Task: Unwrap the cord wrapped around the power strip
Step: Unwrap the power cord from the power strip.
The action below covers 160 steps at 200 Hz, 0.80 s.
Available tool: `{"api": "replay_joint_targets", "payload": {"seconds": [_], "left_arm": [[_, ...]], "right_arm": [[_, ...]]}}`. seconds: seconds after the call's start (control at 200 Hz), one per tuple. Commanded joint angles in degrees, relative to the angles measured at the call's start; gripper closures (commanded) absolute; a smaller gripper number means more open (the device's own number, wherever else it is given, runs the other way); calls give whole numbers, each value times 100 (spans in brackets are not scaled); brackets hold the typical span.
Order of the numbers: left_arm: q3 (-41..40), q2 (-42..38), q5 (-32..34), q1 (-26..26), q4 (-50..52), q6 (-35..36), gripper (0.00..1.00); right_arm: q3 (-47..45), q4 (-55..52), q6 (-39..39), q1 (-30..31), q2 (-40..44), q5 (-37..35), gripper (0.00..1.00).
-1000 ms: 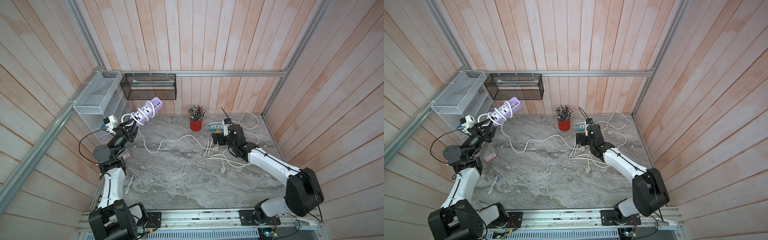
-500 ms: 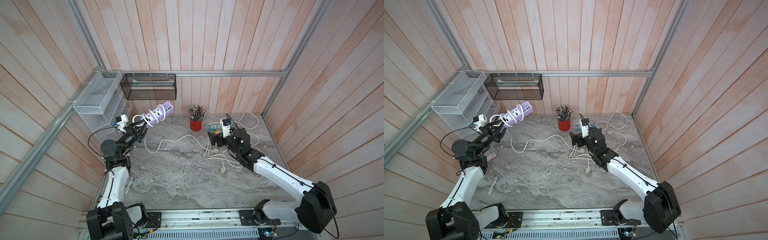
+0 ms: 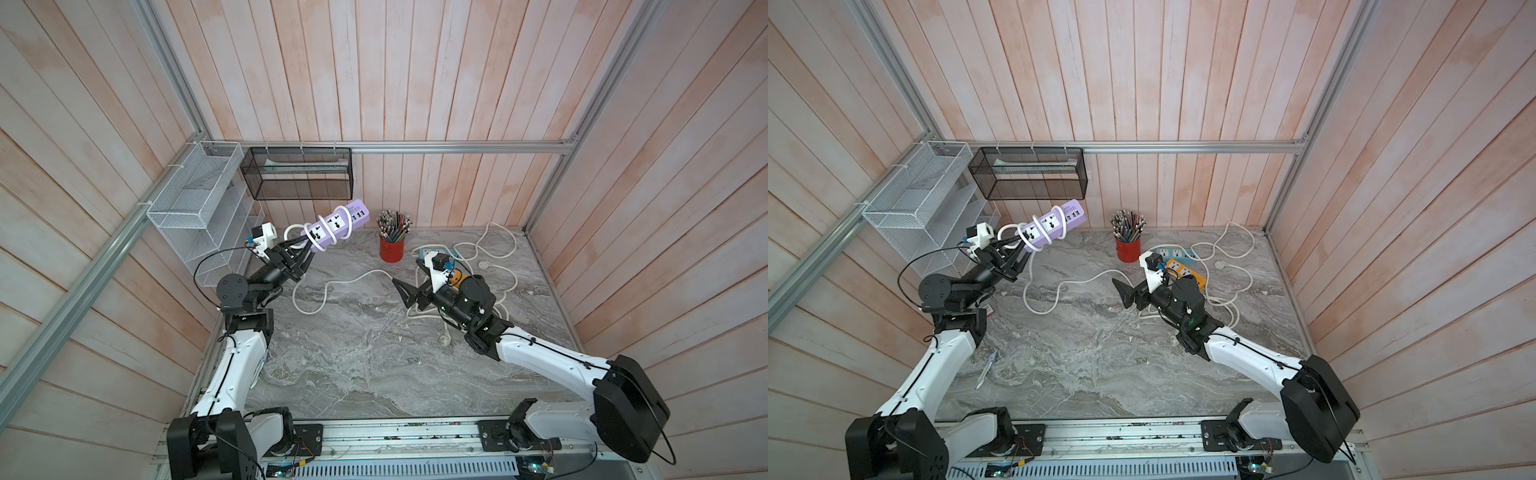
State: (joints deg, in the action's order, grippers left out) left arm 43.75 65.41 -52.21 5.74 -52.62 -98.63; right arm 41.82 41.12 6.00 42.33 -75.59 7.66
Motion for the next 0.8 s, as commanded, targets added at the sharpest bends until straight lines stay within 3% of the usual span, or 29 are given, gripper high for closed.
{"api": "replay_joint_targets", "payload": {"seconds": [0.0, 0.475, 0.795], "left_arm": [[8, -37, 246, -144, -695, -266, 100], [-45, -120, 549, -818, -590, -107, 100], [-127, 123, 695, -1163, -845, -25, 100]], "right_arm": [[128, 1236, -162, 198, -355, 201, 2], [2098, 3129, 381, 635, -2853, 4, 4], [2916, 3117, 717, 715, -3478, 122, 20]]}}
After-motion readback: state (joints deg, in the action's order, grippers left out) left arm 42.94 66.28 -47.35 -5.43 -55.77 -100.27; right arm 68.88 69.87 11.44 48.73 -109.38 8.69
